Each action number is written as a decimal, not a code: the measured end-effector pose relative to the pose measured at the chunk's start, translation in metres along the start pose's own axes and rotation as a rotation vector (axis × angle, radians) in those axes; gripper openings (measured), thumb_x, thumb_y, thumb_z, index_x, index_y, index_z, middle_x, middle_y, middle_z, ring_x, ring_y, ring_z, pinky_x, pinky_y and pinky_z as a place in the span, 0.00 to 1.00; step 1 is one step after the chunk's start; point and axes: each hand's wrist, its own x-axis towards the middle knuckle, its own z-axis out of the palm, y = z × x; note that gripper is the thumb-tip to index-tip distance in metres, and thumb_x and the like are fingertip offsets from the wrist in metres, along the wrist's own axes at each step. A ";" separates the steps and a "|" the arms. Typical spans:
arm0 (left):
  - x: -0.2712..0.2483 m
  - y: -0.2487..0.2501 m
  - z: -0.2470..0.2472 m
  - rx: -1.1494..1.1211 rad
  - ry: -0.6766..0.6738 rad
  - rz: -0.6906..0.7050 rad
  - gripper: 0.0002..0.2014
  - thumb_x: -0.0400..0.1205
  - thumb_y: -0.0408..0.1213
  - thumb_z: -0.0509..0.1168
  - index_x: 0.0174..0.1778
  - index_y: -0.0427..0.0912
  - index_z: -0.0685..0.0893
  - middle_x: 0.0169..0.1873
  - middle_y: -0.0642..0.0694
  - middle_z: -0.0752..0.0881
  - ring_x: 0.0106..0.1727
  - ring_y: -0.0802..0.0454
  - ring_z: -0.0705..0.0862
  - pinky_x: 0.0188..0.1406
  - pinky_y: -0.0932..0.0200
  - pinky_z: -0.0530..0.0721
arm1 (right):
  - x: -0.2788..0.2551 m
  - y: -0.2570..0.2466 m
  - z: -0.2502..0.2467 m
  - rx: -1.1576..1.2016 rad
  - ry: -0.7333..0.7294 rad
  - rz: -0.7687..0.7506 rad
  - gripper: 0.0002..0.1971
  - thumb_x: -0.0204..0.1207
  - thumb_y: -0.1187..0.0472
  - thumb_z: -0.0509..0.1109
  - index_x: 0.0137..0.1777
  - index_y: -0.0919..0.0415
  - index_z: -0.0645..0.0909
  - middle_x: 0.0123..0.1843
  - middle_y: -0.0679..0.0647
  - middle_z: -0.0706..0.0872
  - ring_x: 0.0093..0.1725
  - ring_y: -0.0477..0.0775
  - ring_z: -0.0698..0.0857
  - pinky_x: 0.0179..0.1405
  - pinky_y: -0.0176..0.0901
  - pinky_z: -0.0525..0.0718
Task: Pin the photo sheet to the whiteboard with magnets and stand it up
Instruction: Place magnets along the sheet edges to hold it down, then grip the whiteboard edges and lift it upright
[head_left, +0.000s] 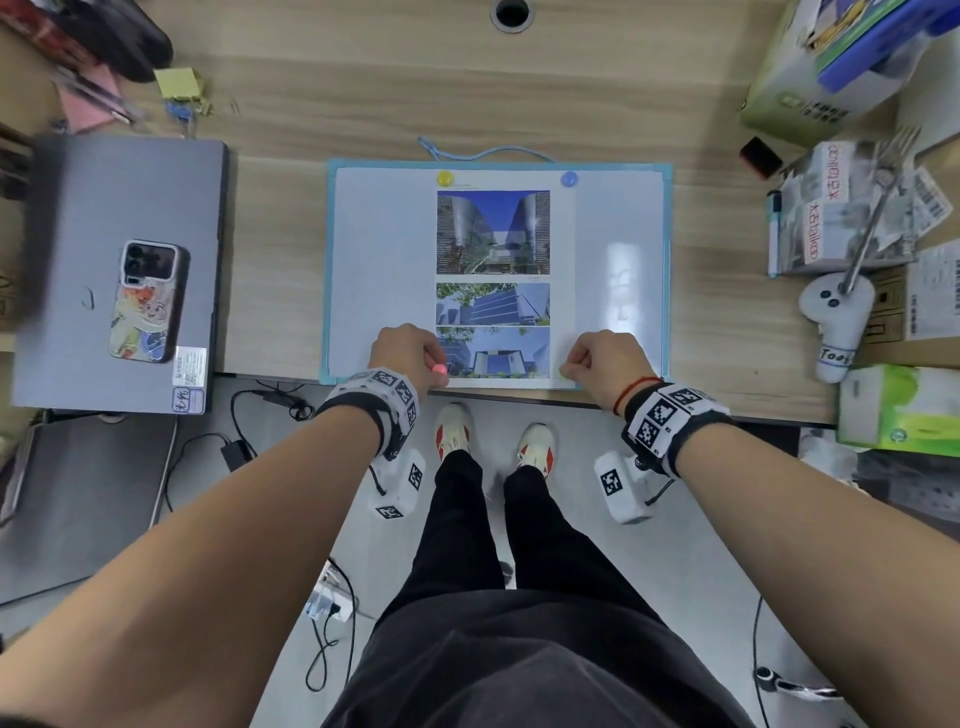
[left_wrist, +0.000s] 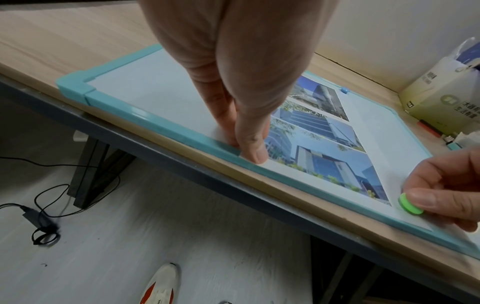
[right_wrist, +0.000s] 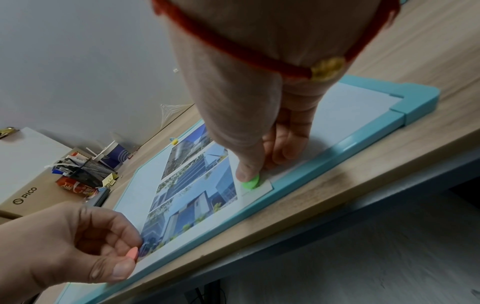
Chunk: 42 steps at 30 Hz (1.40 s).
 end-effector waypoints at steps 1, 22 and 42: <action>0.000 0.000 0.000 -0.003 0.000 -0.003 0.08 0.67 0.33 0.80 0.39 0.45 0.90 0.32 0.50 0.87 0.40 0.52 0.87 0.43 0.64 0.82 | 0.000 0.000 0.000 -0.001 0.001 0.004 0.08 0.76 0.56 0.72 0.48 0.61 0.87 0.49 0.58 0.90 0.51 0.59 0.86 0.52 0.45 0.82; 0.004 -0.002 0.003 -0.037 0.015 -0.040 0.09 0.68 0.32 0.80 0.43 0.42 0.91 0.38 0.44 0.92 0.39 0.52 0.85 0.42 0.64 0.79 | -0.005 0.002 0.003 0.027 0.019 -0.012 0.06 0.73 0.57 0.75 0.45 0.60 0.86 0.45 0.56 0.90 0.48 0.58 0.87 0.52 0.48 0.86; 0.005 -0.011 -0.071 0.247 0.113 -0.349 0.43 0.70 0.58 0.74 0.76 0.40 0.65 0.69 0.35 0.71 0.66 0.33 0.77 0.63 0.40 0.80 | 0.021 0.007 -0.055 -0.149 0.172 0.302 0.34 0.71 0.49 0.71 0.73 0.62 0.65 0.71 0.68 0.71 0.69 0.70 0.74 0.64 0.57 0.77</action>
